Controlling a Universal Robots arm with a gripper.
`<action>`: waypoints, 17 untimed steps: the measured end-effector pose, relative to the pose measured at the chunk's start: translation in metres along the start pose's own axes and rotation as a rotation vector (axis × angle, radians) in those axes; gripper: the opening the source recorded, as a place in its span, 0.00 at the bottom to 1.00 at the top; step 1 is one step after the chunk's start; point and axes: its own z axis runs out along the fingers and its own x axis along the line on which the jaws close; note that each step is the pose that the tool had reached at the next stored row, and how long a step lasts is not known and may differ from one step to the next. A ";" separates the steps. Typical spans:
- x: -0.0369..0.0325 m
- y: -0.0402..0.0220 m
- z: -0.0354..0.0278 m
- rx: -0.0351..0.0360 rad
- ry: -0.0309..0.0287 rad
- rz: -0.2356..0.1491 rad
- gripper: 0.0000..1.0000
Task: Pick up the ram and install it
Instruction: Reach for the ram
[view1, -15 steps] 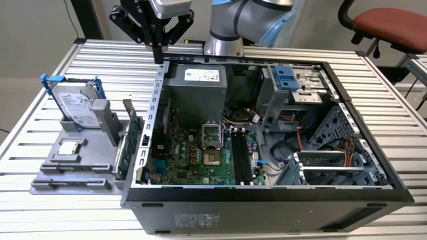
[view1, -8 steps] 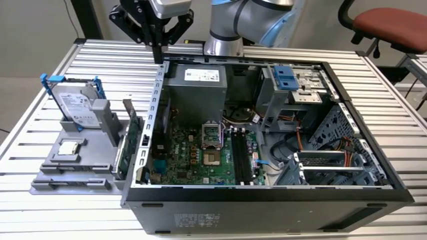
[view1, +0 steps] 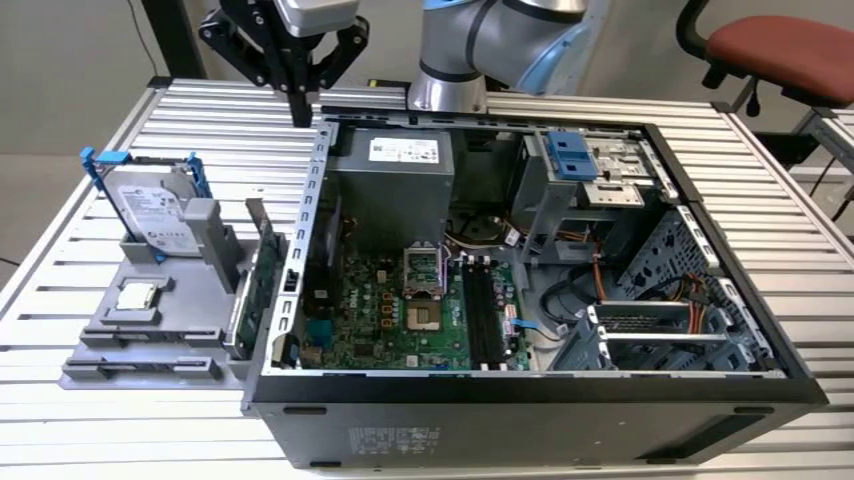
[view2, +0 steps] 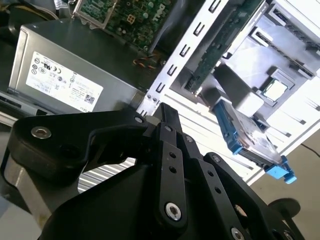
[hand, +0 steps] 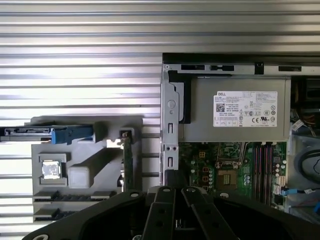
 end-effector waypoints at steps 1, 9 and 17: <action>0.0020 -0.0001 0.0000 0.0000 0.0000 0.000 0.00; 0.0165 -0.0004 -0.0003 0.0000 -0.0002 0.003 0.00; 0.0319 -0.0008 -0.0007 0.0001 -0.0003 0.005 0.00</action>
